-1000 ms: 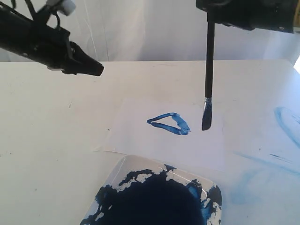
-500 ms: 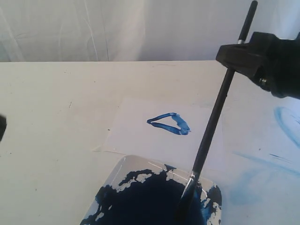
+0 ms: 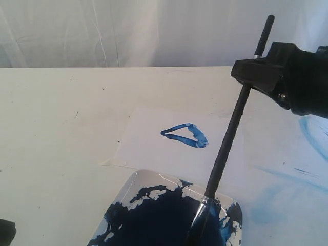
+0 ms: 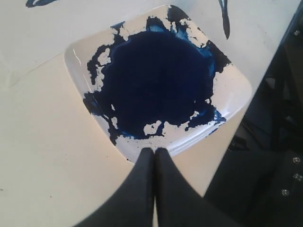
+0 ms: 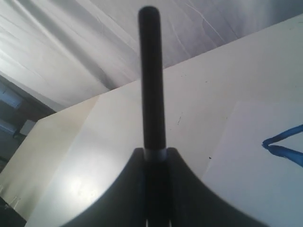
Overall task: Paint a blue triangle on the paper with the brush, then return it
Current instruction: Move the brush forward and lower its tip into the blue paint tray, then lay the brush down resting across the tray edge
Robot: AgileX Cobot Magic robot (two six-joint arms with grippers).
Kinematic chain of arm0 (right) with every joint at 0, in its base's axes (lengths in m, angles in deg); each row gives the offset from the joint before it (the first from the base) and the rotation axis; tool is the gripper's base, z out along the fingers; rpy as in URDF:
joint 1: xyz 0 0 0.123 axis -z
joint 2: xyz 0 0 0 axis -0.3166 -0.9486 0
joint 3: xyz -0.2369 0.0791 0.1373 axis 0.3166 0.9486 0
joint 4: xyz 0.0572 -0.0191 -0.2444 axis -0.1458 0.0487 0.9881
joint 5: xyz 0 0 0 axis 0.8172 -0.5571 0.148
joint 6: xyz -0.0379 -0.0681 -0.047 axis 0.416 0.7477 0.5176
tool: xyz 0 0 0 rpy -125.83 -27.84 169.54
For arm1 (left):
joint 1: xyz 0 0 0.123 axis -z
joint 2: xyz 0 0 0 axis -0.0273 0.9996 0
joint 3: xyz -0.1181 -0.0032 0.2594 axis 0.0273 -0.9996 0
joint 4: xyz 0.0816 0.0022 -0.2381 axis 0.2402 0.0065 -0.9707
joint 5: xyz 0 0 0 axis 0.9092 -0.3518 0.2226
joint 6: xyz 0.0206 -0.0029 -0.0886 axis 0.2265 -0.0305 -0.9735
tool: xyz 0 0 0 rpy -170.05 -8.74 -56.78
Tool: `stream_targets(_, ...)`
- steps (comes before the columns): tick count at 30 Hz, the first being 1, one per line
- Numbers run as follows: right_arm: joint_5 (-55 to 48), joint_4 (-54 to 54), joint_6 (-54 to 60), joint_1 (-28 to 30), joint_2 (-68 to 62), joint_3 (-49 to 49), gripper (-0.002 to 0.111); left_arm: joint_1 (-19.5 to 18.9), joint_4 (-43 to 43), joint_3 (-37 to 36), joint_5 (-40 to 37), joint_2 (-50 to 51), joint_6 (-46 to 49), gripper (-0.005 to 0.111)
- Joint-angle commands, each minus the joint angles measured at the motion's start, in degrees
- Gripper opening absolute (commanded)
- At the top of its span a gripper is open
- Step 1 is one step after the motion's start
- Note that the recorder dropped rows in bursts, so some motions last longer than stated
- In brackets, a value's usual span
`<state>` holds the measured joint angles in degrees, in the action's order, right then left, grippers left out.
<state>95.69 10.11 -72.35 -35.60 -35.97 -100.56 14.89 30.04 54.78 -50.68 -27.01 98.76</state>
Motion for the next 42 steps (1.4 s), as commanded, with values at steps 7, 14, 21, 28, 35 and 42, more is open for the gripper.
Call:
stream_targets(7, -0.3, -8.7, -1.2, 0.1, -10.7, 0.2, 0.0, -0.1, -0.9, -2.2, 4.2, -0.5, -0.3, 0.0)
stream_targets(14, 3.1, -10.5, -1.2, 0.1, -20.0, 0.2, 0.0, -0.1, -0.9, -2.2, 4.1, -0.5, -0.3, 0.0)
stream_targets(21, 3.7, -13.2, -1.2, 0.1, -26.4, 0.2, 0.0, -0.1, -0.9, -2.2, 4.1, -0.5, -0.3, 0.0)
stream_targets(28, 2.5, -13.2, -0.9, 0.1, -30.7, 0.1, 0.0, -0.1, -1.0, -2.2, 4.1, -0.6, -0.5, 0.0)
stream_targets(35, 2.5, -13.2, -0.3, 0.1, -34.5, 0.1, 0.0, -0.1, -1.0, -2.2, 4.1, -0.6, -0.5, 0.0)
stream_targets(42, 0.5, -13.2, 0.9, 0.1, -37.8, 0.1, 0.0, -0.1, -1.0, -2.2, 4.1, -0.6, -0.5, 0.0)
